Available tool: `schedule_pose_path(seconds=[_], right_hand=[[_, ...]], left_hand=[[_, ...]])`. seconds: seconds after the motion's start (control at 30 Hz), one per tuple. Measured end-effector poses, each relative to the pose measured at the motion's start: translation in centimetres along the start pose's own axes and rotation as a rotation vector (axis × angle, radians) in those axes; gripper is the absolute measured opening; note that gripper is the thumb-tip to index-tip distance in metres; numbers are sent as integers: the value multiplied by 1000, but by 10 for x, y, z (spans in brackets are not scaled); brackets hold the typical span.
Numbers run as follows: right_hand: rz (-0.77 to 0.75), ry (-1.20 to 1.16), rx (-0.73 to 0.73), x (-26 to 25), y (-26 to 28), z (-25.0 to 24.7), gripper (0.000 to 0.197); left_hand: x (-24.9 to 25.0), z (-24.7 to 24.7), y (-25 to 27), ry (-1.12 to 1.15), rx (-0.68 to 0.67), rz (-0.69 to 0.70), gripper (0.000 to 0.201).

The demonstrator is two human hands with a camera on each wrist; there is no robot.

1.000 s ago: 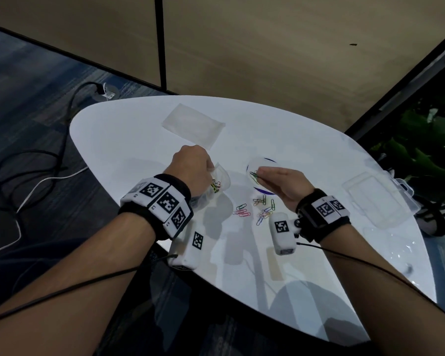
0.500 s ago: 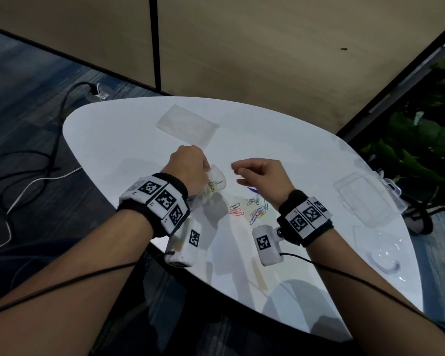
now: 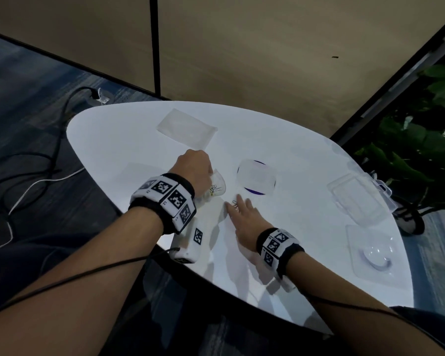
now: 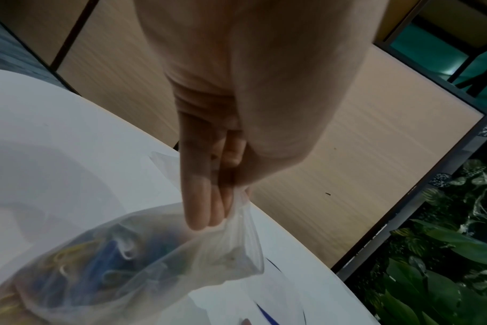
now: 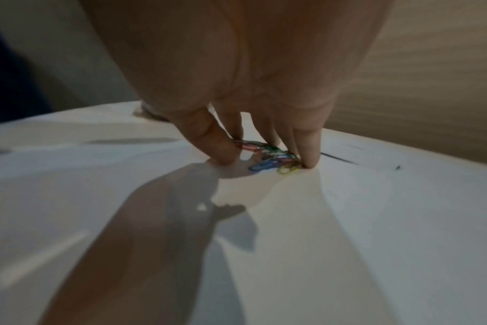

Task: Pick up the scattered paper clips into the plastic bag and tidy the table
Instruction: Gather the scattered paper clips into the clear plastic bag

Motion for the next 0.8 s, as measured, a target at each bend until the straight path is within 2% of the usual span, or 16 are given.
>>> schedule_pose_path(seconds=[0.07, 0.17, 0.23, 0.37, 0.43, 0.5, 0.57, 0.8], right_hand=[[-109, 134, -29, 3, 6, 3, 94], [-127, 234, -37, 9, 21, 5, 101], [-145, 279, -13, 6, 27, 5, 86], [-144, 235, 27, 4, 22, -2, 36], [-137, 240, 30, 2, 19, -10, 23], [-116, 223, 41, 5, 13, -18, 19], [-28, 107, 81, 16, 6, -29, 20], [328, -679, 291, 78, 16, -68, 7]], left_hand=[[3, 3, 3, -28, -9, 2, 27], [8, 5, 5, -69, -19, 18, 29], [11, 7, 5, -88, -29, 25, 30], [15, 11, 7, -121, -40, 18, 29], [16, 13, 8, -135, -44, 18, 29], [17, 15, 8, -150, -44, 23, 29], [17, 16, 7, -164, -46, 24, 29], [17, 15, 0, -159, -31, 13, 28]])
Point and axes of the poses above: each hand's wrist, its own y-axis away from the middle knuckle, its own z-axis out of the palm, x = y × z, the point moved 4 cm from there along -y, towards the middle knuckle, and after that the axes turned 3 degrees about -y, right-handed, at the moved point
